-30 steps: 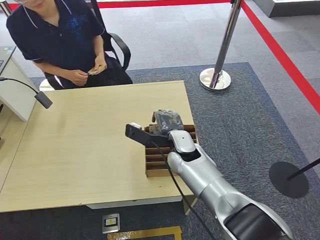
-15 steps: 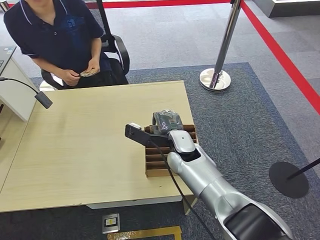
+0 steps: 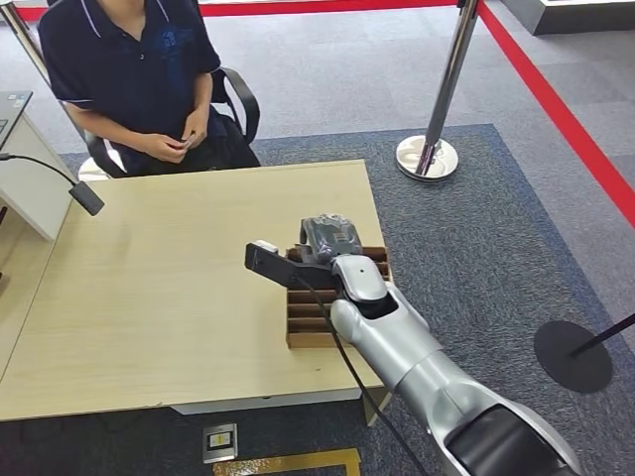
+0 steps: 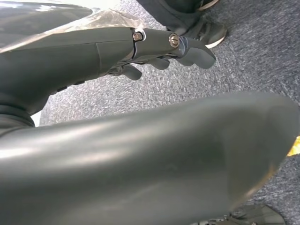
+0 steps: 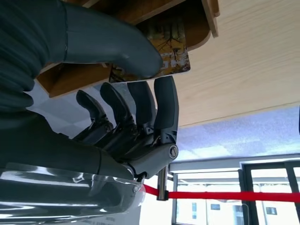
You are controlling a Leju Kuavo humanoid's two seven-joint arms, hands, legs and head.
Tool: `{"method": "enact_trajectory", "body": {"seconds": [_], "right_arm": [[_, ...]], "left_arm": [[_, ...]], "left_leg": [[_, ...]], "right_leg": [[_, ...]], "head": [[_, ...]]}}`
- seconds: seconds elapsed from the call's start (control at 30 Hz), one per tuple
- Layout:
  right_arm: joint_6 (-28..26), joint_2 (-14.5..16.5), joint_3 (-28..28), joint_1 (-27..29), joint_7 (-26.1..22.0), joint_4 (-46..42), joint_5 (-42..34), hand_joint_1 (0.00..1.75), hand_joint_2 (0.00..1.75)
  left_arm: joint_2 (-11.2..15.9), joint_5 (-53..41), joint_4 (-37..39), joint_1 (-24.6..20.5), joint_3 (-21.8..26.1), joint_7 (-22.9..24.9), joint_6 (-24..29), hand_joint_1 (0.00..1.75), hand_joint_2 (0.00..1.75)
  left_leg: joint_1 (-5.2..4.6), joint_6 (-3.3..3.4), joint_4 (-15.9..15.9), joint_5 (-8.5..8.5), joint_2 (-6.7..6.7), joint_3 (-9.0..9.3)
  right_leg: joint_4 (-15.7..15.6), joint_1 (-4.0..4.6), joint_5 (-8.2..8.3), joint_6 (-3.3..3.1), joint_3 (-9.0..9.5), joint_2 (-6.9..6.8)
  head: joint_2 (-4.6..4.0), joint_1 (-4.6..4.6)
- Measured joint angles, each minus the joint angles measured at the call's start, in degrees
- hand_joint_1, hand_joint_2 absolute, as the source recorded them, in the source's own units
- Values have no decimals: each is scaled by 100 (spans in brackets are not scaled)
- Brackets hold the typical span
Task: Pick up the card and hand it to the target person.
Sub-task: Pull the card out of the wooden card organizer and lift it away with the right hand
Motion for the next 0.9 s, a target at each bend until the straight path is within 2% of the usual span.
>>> {"method": "enact_trajectory", "body": {"seconds": [0.33,0.63,0.77,0.9], "right_arm": [[143,-124,-7,10,-51,-1018,-54,150,175],[424,-232,-22,12,-246,-1828,-411,144,175],[618,-248,-19,12,-399,-2037,-644,148,175],[669,-215,-13,2,-496,-2048,-795,144,175]], "left_arm": [[4,-16,0,-2,-1,16,-22,0,0],[4,-96,0,-10,-6,37,-58,0,0],[4,-115,0,-19,-7,52,-73,0,0],[4,-107,0,-31,-12,60,-74,0,0]], "left_leg": [[0,0,1,0,0,-1],[0,0,1,0,0,0],[0,0,1,0,0,-1],[0,0,1,0,0,-1]], "right_leg": [[0,0,0,0,-2,0],[0,0,1,-1,-2,0],[0,0,1,-1,-1,0],[0,0,1,-1,0,0]], "head": [[0,0],[0,1],[0,1],[0,1]]}}
